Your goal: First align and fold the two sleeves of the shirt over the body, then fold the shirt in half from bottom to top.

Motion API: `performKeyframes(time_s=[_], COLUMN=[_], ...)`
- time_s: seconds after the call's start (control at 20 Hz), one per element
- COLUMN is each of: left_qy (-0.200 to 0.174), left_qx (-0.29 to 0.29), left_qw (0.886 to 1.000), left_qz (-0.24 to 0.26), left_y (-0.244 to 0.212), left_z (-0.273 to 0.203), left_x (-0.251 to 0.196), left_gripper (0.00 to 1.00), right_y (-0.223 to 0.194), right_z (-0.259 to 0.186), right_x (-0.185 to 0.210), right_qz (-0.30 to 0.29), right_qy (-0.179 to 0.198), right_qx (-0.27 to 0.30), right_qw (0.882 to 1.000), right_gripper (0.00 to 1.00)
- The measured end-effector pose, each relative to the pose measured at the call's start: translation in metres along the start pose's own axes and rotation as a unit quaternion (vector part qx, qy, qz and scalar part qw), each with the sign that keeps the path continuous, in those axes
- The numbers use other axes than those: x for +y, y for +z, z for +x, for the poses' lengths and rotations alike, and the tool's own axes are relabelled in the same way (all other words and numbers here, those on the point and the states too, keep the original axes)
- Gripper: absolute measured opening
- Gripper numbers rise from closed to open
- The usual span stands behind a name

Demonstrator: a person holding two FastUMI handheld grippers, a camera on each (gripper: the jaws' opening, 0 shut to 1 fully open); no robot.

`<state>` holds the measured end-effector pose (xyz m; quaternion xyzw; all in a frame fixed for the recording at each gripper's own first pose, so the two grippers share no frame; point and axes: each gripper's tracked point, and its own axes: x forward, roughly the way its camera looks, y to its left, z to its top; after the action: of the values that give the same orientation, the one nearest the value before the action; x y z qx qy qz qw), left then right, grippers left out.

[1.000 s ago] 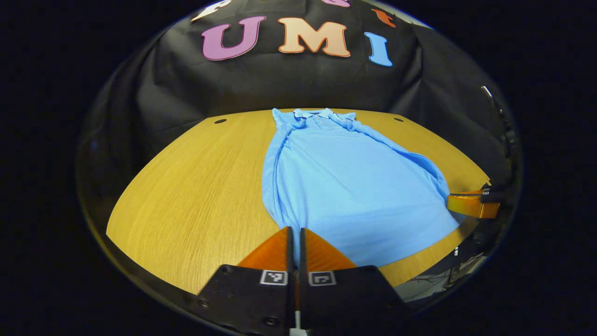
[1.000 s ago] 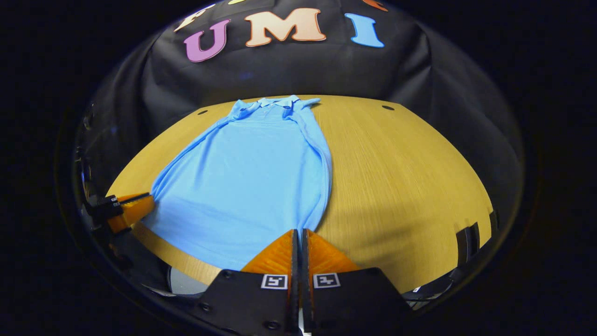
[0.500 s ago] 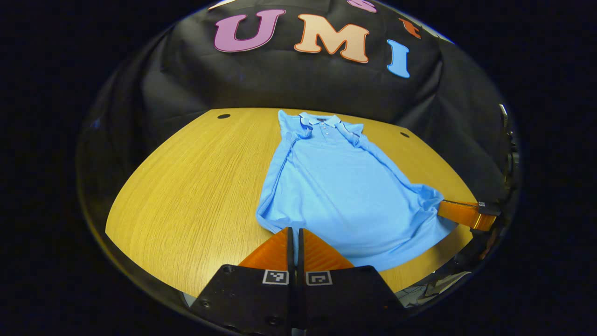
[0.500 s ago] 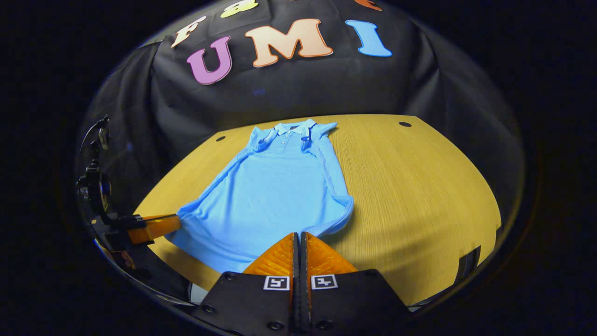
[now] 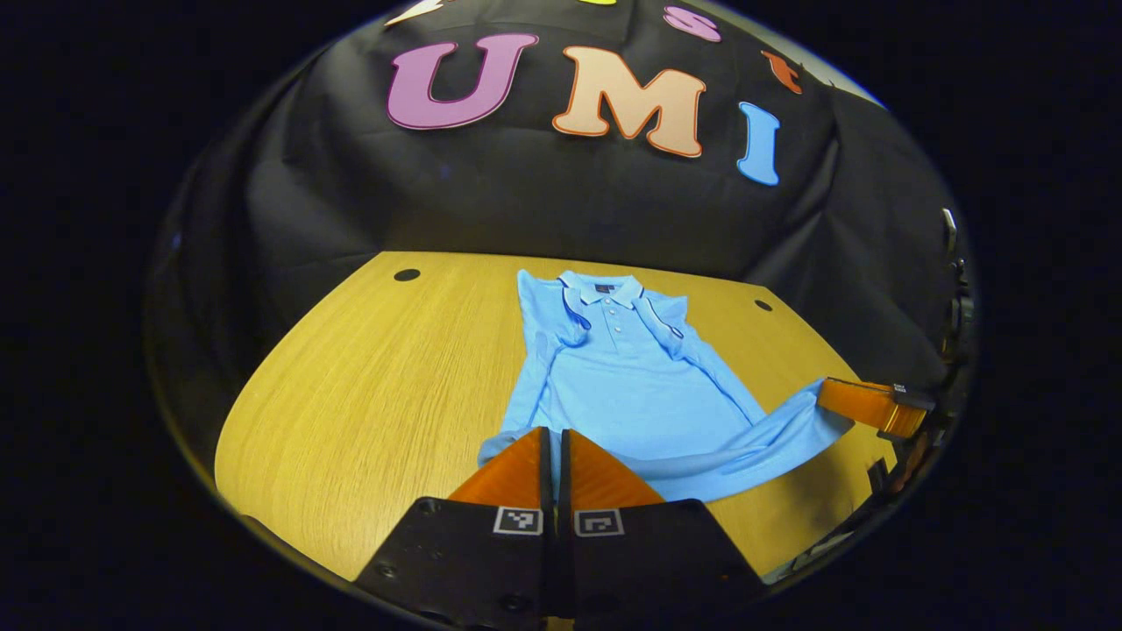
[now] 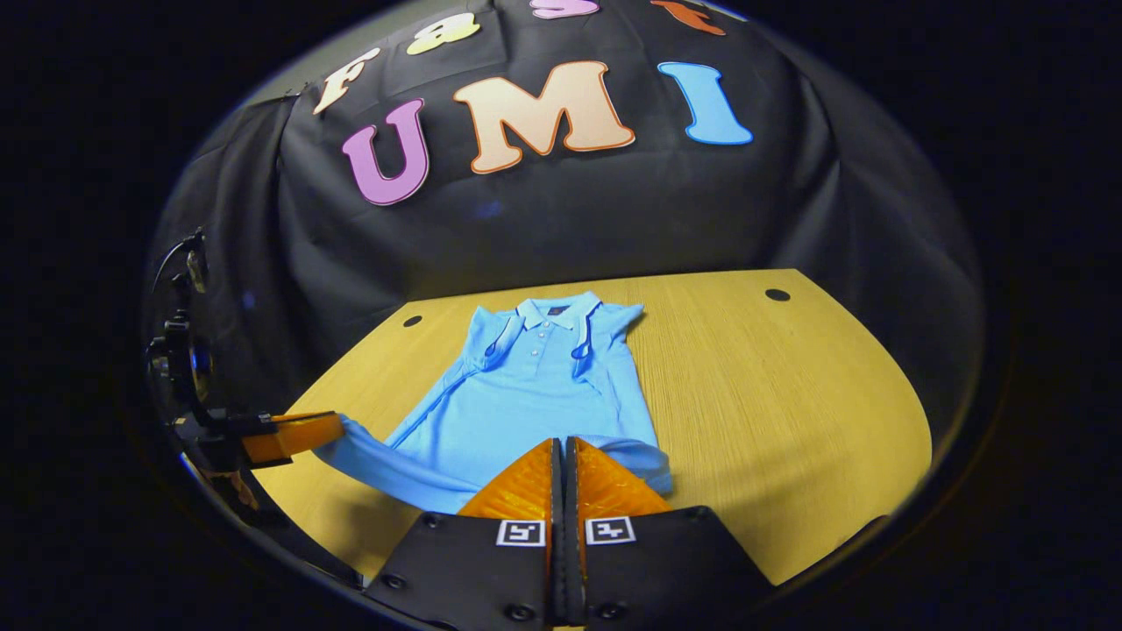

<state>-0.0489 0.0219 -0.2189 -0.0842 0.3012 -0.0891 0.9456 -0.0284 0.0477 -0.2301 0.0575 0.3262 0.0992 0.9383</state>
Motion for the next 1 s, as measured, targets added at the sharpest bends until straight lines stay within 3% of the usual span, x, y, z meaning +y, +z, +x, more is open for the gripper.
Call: performKeyframes(time_s=[0.5, 1.0], left_qy=[-0.013, -0.022], left_qx=[-0.024, -0.053], left_qw=[1.0, 0.998], left_qz=[0.007, 0.016], left_y=[0.076, 0.154], left_z=[0.072, 0.181], left_x=[0.017, 0.04], left_gripper=[0.0, 0.0], right_y=[0.078, 0.143], right_z=[0.08, 0.192], right_x=[-0.008, -0.032], right_qz=[0.01, 0.028], right_qy=[-0.014, -0.05], right_qx=[-0.043, -0.082], right_qw=[0.999, 0.995], right_gripper=[0.02, 0.02])
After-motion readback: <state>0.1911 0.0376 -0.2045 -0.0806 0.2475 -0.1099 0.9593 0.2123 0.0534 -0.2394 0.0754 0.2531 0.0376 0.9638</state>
